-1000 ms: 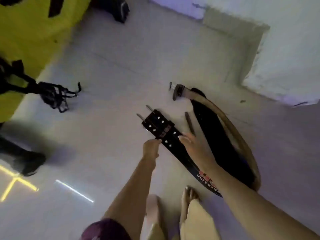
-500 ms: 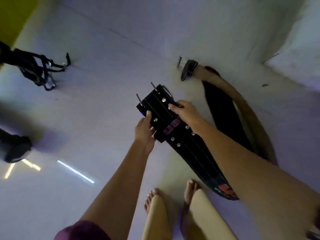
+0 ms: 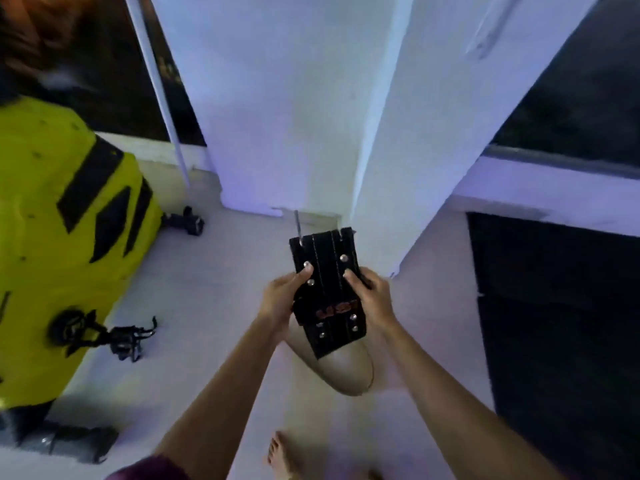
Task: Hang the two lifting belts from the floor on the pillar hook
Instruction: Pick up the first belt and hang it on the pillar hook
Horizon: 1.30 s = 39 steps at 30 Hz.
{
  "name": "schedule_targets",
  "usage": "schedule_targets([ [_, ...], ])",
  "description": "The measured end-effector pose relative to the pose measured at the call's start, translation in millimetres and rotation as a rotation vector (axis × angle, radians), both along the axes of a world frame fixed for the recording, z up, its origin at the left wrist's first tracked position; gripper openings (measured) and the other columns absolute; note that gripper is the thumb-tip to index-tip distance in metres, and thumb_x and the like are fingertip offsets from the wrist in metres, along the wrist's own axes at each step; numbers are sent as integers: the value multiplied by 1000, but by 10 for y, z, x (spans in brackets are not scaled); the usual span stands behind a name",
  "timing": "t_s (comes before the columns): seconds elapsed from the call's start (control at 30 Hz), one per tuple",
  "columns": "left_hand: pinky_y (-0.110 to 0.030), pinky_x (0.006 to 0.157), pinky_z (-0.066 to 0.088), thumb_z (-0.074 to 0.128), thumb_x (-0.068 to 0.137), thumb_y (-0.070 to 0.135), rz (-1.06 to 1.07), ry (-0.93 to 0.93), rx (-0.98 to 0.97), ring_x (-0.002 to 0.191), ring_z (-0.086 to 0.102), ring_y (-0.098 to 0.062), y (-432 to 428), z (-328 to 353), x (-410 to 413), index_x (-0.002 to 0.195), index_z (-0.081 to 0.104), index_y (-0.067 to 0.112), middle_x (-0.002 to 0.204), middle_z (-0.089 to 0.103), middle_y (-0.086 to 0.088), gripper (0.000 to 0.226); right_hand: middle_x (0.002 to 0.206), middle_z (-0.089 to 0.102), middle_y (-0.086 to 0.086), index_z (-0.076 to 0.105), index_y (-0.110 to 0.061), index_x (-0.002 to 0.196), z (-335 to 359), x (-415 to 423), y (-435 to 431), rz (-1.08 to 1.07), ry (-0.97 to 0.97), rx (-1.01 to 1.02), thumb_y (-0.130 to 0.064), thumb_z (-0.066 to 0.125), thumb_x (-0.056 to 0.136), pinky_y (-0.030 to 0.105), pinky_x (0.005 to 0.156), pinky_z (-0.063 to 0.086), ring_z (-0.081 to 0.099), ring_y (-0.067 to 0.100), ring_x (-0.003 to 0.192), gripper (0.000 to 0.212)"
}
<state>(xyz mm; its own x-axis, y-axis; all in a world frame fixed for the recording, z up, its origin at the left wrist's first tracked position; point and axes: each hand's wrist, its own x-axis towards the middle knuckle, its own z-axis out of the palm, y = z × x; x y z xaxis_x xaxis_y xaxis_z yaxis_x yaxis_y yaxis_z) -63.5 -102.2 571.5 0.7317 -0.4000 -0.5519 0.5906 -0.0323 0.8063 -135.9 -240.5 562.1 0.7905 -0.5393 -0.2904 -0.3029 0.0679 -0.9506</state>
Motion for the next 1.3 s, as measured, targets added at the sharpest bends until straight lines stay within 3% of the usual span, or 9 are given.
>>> schedule_targets([
  [0.17, -17, 56, 52, 63, 86, 29, -155, -273, 4, 72, 64, -17, -498, 947, -312, 91, 73, 7, 83, 70, -7, 25, 84, 61, 14, 59, 8, 93, 729, -548, -311, -130, -206, 120, -16, 57, 90, 20, 61, 49, 60, 17, 72, 24],
  [0.3, -23, 62, 56, 66, 84, 19, -92, -384, -56, 68, 65, -22, -804, 1464, -603, 85, 72, 1, 76, 71, -11, 19, 86, 62, 15, 60, 8, 93, 1182, -828, -600, -123, -320, 58, -20, 59, 88, 37, 75, 49, 60, 22, 81, 29],
  [0.53, -19, 51, 53, 63, 87, 16, -47, -545, -239, 55, 67, -13, -1160, 2405, -966, 79, 70, 4, 63, 72, -2, 16, 85, 68, 6, 66, -3, 96, 2200, -1116, -995, -67, -506, 69, -20, 59, 88, 15, 62, 53, 66, 9, 72, 20],
  [0.7, -21, 50, 52, 64, 87, 18, -85, -601, -373, 58, 70, -16, -1441, 3084, -1157, 93, 70, -5, 65, 72, -4, 24, 94, 73, 6, 68, -10, 103, 2897, -1234, -1294, -10, -603, 44, -26, 59, 88, 22, 70, 55, 71, 15, 83, 24],
  [0.8, -18, 48, 50, 62, 88, 21, -142, -641, -409, 57, 67, -13, -1594, 3448, -1204, 95, 68, 0, 71, 71, -3, 23, 85, 75, 5, 73, -14, 89, 3249, -1263, -1441, -120, -664, 10, -27, 63, 85, 33, 76, 55, 71, 21, 81, 18],
  [0.93, -28, 79, 54, 47, 92, 44, -291, -663, -547, 96, 68, -14, -1738, 3576, -1223, 102, 71, 23, 105, 73, 2, 34, 76, 73, -1, 73, -17, 74, 3627, -1326, -1604, -233, -731, -53, -22, 64, 85, 38, 82, 52, 67, 22, 82, 15],
  [1.0, -31, 88, 52, 50, 92, 38, -384, -722, -644, 107, 65, -15, -1776, 3399, -1251, 115, 65, 22, 116, 69, -1, 32, 81, 71, 1, 71, -18, 77, 3737, -1387, -1654, -264, -754, -58, -22, 63, 85, 39, 85, 52, 66, 25, 86, 11],
  [1.13, -29, 80, 55, 69, 80, 3, -470, -904, -496, 98, 68, -22, -1842, 3418, -1156, 116, 64, 14, 106, 70, -9, 39, 93, 70, 5, 69, -19, 85, 3802, -1455, -1716, -345, -763, -44, -23, 62, 86, 32, 77, 53, 66, 22, 86, 8],
  [1.3, -28, 76, 57, 69, 82, 13, -379, -904, -475, 85, 70, -19, -2075, 3407, -1141, 96, 70, 11, 90, 74, -6, 14, 104, 69, 7, 66, -23, 89, 4027, -1428, -1734, -404, -748, 36, -37, 61, 84, 21, 50, 48, 66, 27, 94, 16],
])
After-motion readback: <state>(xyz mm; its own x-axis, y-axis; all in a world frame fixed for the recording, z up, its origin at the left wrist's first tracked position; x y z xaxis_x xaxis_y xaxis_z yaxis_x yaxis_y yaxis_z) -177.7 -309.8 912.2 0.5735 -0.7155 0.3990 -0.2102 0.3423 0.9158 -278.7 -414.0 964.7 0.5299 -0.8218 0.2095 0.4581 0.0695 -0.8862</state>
